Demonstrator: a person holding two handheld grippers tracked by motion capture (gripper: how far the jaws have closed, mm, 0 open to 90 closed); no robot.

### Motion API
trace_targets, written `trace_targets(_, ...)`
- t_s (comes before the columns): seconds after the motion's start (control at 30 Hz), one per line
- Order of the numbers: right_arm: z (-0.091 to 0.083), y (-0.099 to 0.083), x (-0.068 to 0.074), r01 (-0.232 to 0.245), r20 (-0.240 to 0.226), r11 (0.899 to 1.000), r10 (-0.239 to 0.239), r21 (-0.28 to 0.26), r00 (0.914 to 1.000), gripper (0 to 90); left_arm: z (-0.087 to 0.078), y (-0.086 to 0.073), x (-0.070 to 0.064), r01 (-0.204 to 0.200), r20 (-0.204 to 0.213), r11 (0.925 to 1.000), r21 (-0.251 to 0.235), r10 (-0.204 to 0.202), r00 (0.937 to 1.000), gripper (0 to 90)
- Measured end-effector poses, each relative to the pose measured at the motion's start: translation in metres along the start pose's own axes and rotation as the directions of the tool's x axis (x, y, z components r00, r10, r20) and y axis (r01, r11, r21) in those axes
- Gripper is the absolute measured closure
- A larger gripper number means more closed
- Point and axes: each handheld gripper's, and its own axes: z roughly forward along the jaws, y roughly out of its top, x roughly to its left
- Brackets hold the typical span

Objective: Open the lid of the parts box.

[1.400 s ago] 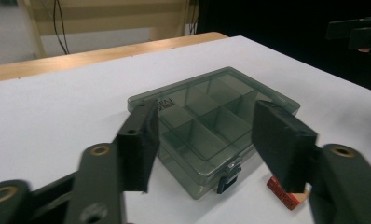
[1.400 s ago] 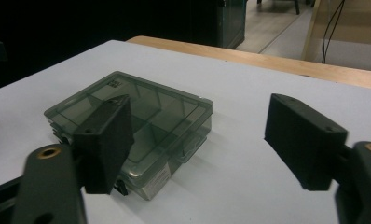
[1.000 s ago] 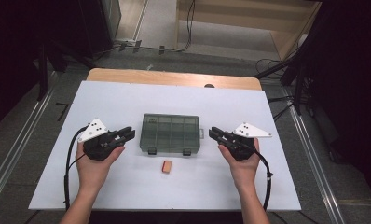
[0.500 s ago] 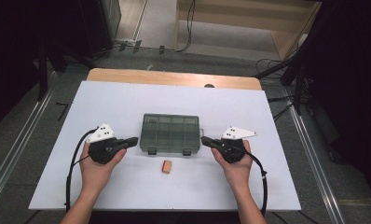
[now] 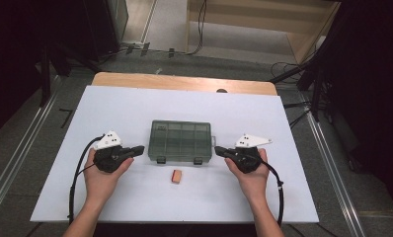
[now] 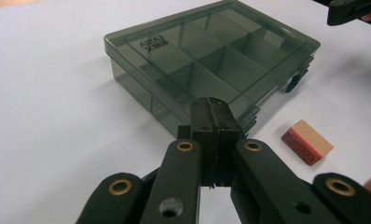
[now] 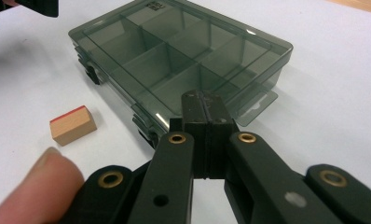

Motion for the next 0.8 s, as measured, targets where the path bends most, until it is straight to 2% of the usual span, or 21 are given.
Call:
trace_targets(0.33,-0.0001,-0.0014,-0.0019,0.006,0.006,1.000,-0.007,0.019,1.0000,88.4,0.0043,-0.0024,0.0023,0.005,0.006,0.9993,0.038,-0.005,1.0000,90.0)
trace_targets(0.47,-0.0008,-0.0015,-0.0034,0.000,-0.006,1.000,0.000,0.024,1.0000,88.5,0.0054,-0.0025,0.0026,0.002,0.017,0.9987,0.052,-0.003,0.9999,89.9)
trace_targets(0.63,-0.0006,-0.0022,-0.0058,0.010,-0.022,0.999,-0.009,0.044,0.9997,88.6,0.0070,-0.0030,0.0062,0.009,0.021,0.9976,0.068,-0.011,0.9997,90.0)
trace_targets(0.8,0.0003,-0.0031,-0.0059,0.032,-0.015,0.997,-0.031,0.064,0.9994,88.7,0.0077,-0.0030,0.0063,0.009,0.028,0.9965,0.083,-0.011,0.9995,90.0)
